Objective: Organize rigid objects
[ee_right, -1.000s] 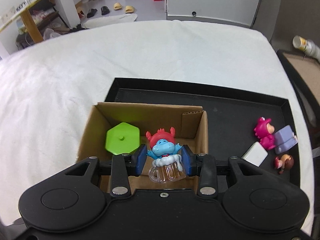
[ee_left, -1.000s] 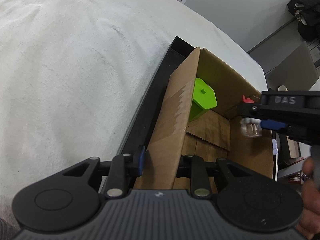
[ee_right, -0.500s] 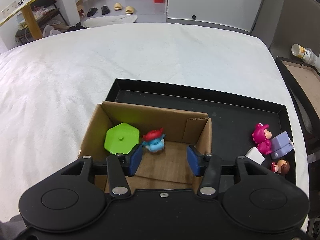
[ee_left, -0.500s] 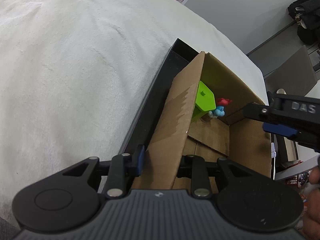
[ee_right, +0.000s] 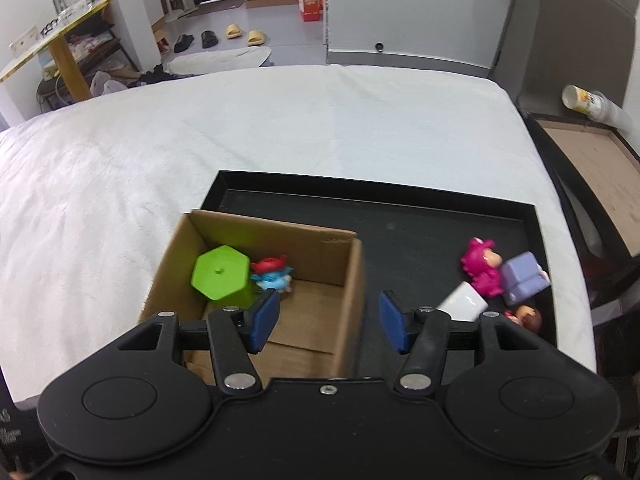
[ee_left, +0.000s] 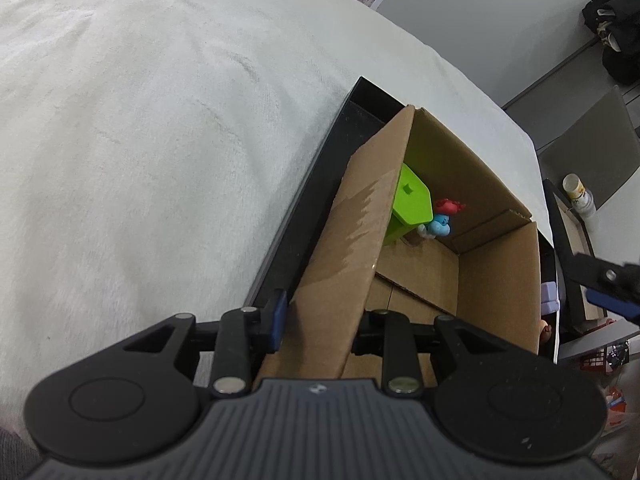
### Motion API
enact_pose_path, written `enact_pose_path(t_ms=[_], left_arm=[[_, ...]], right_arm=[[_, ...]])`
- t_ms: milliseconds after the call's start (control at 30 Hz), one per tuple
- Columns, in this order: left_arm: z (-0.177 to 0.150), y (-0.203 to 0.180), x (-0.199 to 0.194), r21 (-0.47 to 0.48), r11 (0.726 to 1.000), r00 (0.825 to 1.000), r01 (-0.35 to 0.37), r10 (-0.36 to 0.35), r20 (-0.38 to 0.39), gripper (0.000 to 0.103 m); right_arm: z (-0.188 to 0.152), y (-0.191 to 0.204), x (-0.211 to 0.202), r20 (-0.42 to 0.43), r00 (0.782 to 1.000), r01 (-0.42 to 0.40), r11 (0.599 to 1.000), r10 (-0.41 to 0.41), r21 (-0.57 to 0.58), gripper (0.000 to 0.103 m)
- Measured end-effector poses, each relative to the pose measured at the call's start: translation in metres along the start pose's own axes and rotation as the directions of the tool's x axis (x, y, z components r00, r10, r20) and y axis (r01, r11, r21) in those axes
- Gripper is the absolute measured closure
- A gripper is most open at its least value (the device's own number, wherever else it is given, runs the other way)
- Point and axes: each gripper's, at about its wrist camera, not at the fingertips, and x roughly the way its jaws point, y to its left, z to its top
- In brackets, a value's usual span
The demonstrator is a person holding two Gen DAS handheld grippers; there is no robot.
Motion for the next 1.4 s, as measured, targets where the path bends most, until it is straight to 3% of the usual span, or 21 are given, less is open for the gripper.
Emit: enact_pose_path(t_ms=[700,1133,1400], left_arm=[[-0.011,-0.011,-0.018,0.02,0.998,0.996,-0.057,0.056,0.067,0.077],[-0.014,-0.012,-0.018,0.024,0.997,0.995,-0.068,0.067,0.068,0.079],[-0.015,-0.014,-0.015,0.026,0.997,0.995,-0.073,0.071,0.067,0.079]], right_arm=[[-0.039,-0.103,-0.03,0.024,1.0,-0.004,0.989,0.0,0.146,0.047],[-0.058,-0.172,-0.013,0.002,1.0,-0.012,0.948,0.011,0.318,0.047],[-0.059,-0.199,0.006,-0.02,1.0,0.003,0.935,0.005,0.355,0.047]])
